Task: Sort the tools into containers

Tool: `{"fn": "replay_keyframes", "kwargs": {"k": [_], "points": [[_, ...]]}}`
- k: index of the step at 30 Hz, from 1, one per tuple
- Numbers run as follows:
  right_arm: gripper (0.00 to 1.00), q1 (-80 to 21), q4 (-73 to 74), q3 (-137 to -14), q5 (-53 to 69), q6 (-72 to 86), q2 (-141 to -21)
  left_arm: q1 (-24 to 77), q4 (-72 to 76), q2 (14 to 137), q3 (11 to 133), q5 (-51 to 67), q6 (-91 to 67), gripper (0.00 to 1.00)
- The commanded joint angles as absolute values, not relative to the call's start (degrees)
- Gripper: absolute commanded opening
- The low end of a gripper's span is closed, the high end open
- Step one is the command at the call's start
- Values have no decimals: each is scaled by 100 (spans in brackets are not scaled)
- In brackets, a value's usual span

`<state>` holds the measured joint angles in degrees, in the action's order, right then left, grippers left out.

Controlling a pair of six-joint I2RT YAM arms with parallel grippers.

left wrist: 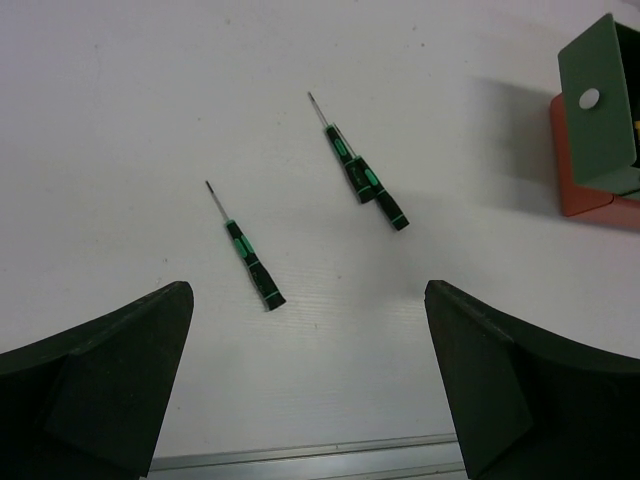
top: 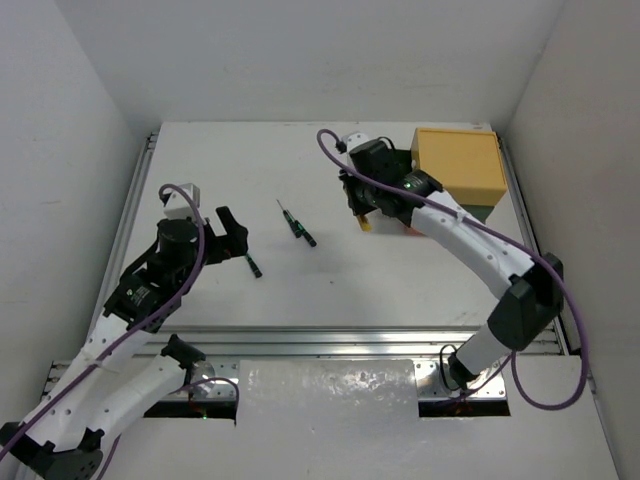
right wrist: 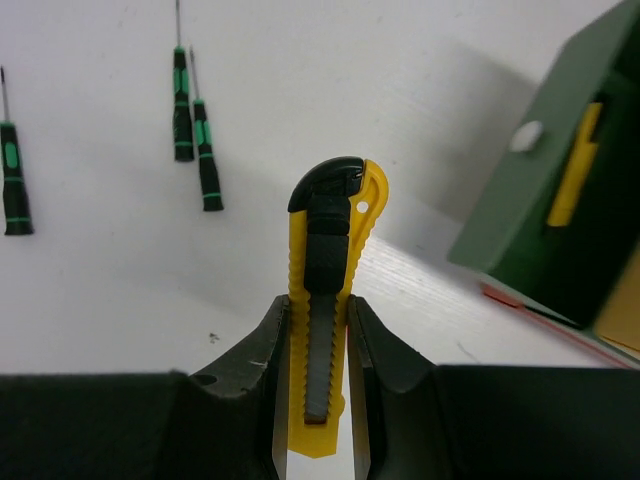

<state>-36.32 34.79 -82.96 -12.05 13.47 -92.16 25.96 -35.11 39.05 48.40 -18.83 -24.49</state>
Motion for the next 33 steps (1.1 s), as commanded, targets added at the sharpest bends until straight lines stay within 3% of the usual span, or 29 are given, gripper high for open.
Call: {"fn": "replay_keyframes", "kwargs": {"k": [1,11,28,33], "points": [[10,-3647,3533,-8350,-1939,1344,-8720,2637,-3357,3683,4922,-2214,-2540,100],[10,-3367,3472,-8692,-2812,1169,-8525,2637,-3559,3770,4966,-2926,-2760,100],[10,-2277,3094,-10088,-2611,624,-10194,2637,-3437,4210,4992,-3032,-2558,100],[16,-2162,3269,-10694,-2426,571,-10827,2637,-3410,4166,4983,-2997,-2540,100]]}}
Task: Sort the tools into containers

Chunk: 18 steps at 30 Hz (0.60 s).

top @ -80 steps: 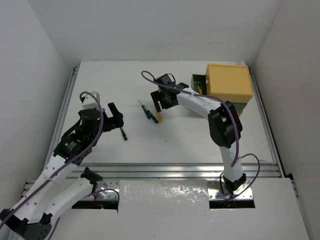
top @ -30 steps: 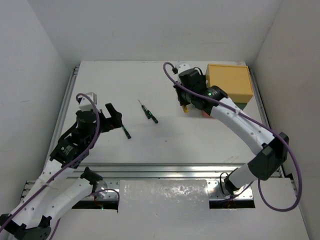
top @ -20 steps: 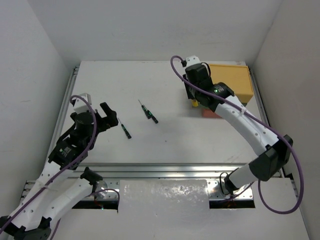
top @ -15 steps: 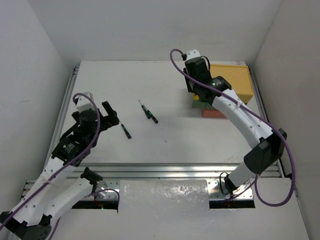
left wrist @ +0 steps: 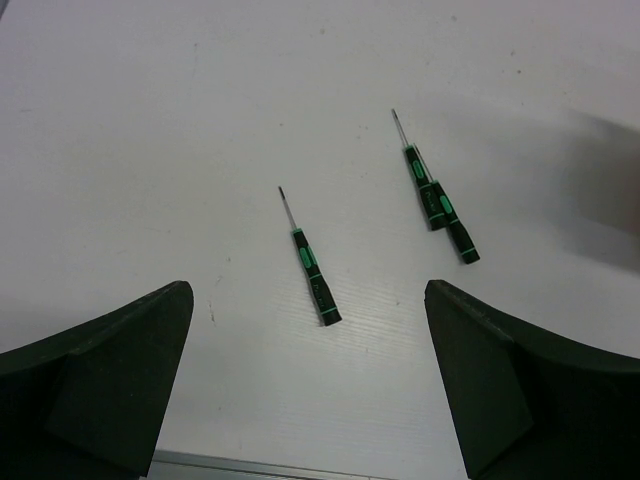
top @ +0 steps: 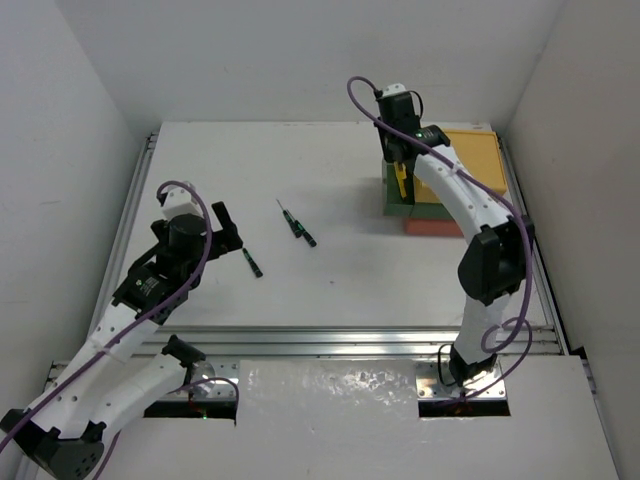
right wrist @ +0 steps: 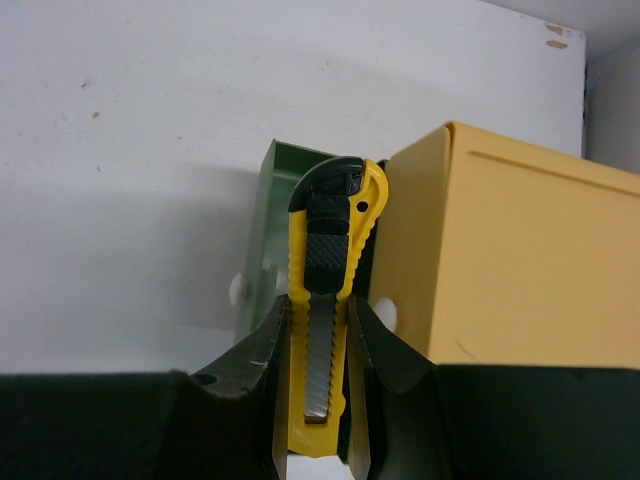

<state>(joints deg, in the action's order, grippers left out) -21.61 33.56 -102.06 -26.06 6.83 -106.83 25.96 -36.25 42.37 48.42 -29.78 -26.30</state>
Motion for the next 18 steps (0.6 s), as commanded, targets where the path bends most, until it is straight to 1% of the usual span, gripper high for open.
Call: {"fn": "replay_keyframes", "kwargs": {"k": [1,2,3,5,8,10,13,15,16,18], "points": [[17,-2153,3313,-10783,-2443,563,-10906,2637,-3419,4166,4992,-2980,-2540,100],[18,-2145,3357,-10871,-2461,563,-10986,2637,-3419,4157,4983,-2971,-2540,100],[21,-2127,3462,-10950,-2461,562,-11126,2637,-3419,4140,4975,-2953,-2531,100],[26,-2092,3542,-11092,-2522,571,-11284,2637,-3419,4148,4975,-2901,-2523,100],[27,-2057,3656,-11153,-2619,580,-11373,2637,-3410,4140,4966,-2874,-2522,100],[26,-2030,3700,-11083,-2628,606,-11347,2637,-3419,4140,4966,-2839,-2514,100],[30,-1987,3753,-11013,-2663,642,-11329,2637,-3393,4122,4948,-2777,-2496,100],[38,-1986,3805,-10995,-2707,642,-11329,2637,-3401,4113,4948,-2742,-2496,100],[47,-1986,3849,-11013,-2716,650,-11329,2637,-3401,4096,4948,-2733,-2496,100],[57,-1978,3990,-11065,-2646,677,-11303,2637,-3393,4069,4948,-2716,-2496,100]]}}
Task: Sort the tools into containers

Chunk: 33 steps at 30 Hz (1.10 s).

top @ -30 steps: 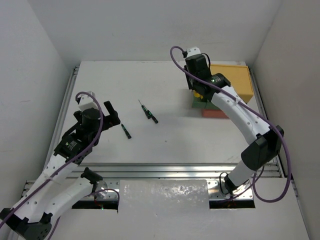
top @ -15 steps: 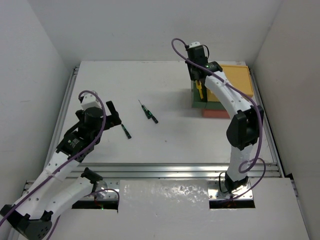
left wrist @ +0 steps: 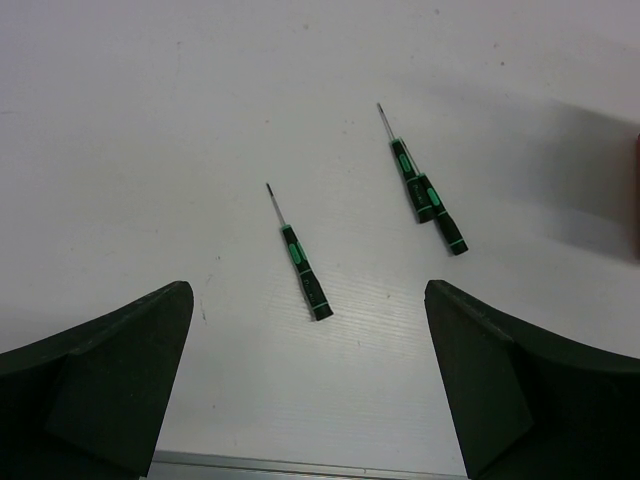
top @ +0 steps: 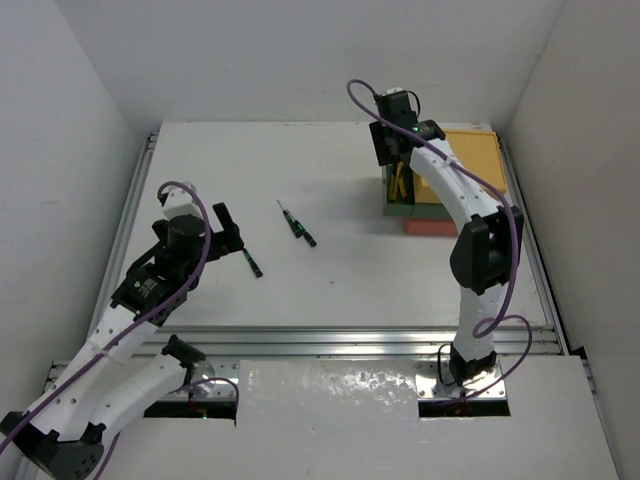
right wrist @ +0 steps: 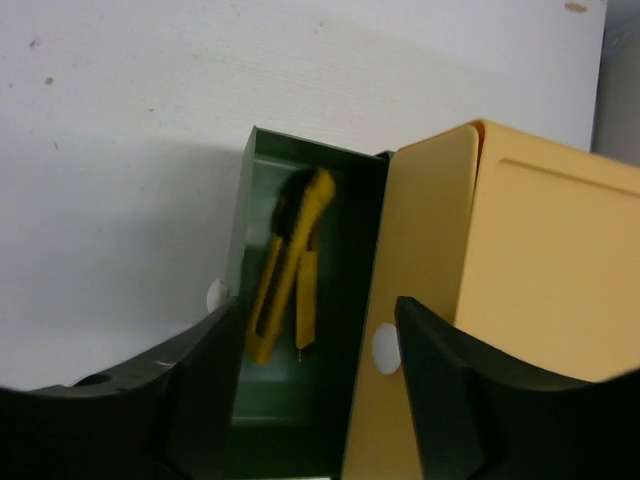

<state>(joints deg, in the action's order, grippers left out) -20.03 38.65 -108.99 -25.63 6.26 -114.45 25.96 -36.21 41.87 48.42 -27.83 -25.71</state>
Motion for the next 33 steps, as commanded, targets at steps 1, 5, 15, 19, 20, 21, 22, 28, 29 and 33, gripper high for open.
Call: {"fn": "replay_keyframes", "kwargs": {"k": [1,5,15,19,20,21,22,28,29,33], "points": [[63,-1986,4060,-11109,-2576,685,-11285,2637,-3384,4043,4940,-2716,-2496,100],[71,-2047,4306,-11373,-2374,764,-11119,2637,-3366,4008,4939,-2698,-2496,100],[0,-2364,3911,-11284,-1248,932,-11680,2637,-3375,3903,4922,-2672,-2505,100],[0,-2364,4042,-11671,-1309,941,-12233,2637,-3375,3920,4931,-2654,-2505,100],[0,-2356,4095,-11881,-1431,932,-12339,2637,-3375,3929,4931,-2654,-2505,100],[0,-2364,4139,-11961,-1589,932,-12531,2637,-3384,3929,4939,-2654,-2496,100],[0,-2356,4209,-12023,-1721,906,-12603,2637,-3392,3929,4922,-2646,-2505,100],[0,-2338,4377,-11778,-2882,765,-12797,2637,-3384,3938,4922,-2619,-2505,100],[0,-2329,4394,-11725,-3005,756,-12797,2637,-3392,3938,4922,-2610,-2505,100],[0,-2277,4360,-11383,-3515,747,-12578,2637,-3375,3937,4922,-2593,-2496,100]]}}
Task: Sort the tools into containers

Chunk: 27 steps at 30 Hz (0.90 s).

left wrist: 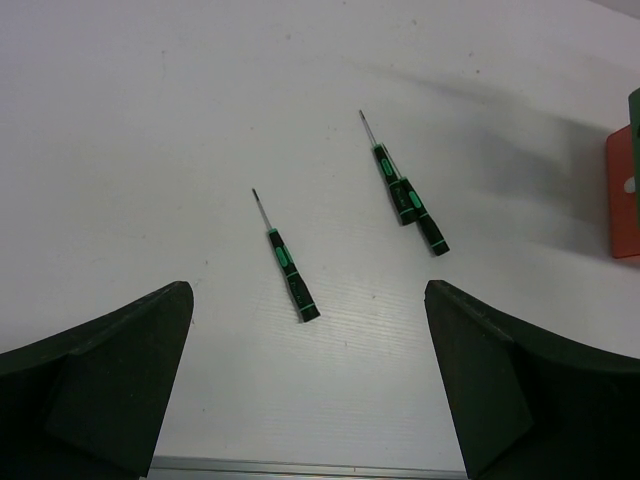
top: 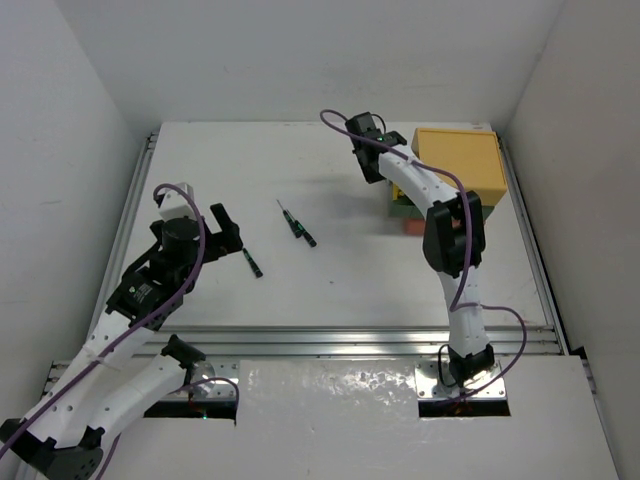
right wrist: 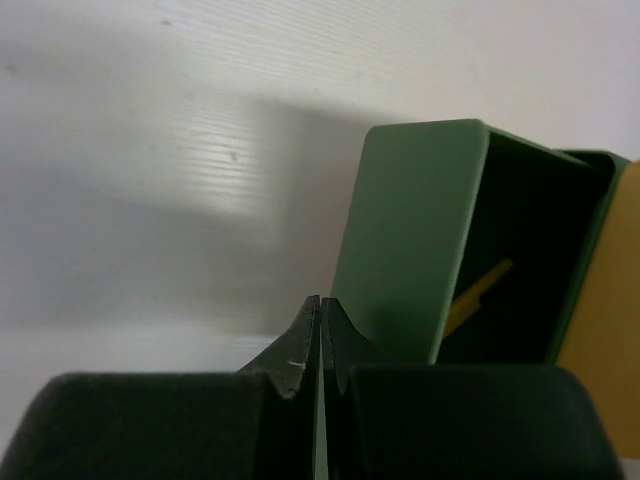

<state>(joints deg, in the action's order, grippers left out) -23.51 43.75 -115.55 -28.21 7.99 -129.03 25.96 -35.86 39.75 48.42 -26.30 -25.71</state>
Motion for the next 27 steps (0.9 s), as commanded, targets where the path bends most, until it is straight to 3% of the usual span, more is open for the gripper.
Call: {"fn": "replay_keyframes", "kwargs": {"k": [1,20,24,27], "points": [[0,-2268,4281,-11269,-3559,730,-12525,2637,-3375,3929,4922,-2584,-2496,100],[1,-2030,4113,-10591,-3718,132,-12050,2637,-3349,3797,4913,-2514,-2452,100],[7,-2118,4254,-10608,-3034,105,-11901,2637,-3349,3788,4913,-2496,-2452,100],[19,-2477,4219,-10608,-2812,36,-11681,2637,-3340,3797,4904,-2487,-2443,100]]}}
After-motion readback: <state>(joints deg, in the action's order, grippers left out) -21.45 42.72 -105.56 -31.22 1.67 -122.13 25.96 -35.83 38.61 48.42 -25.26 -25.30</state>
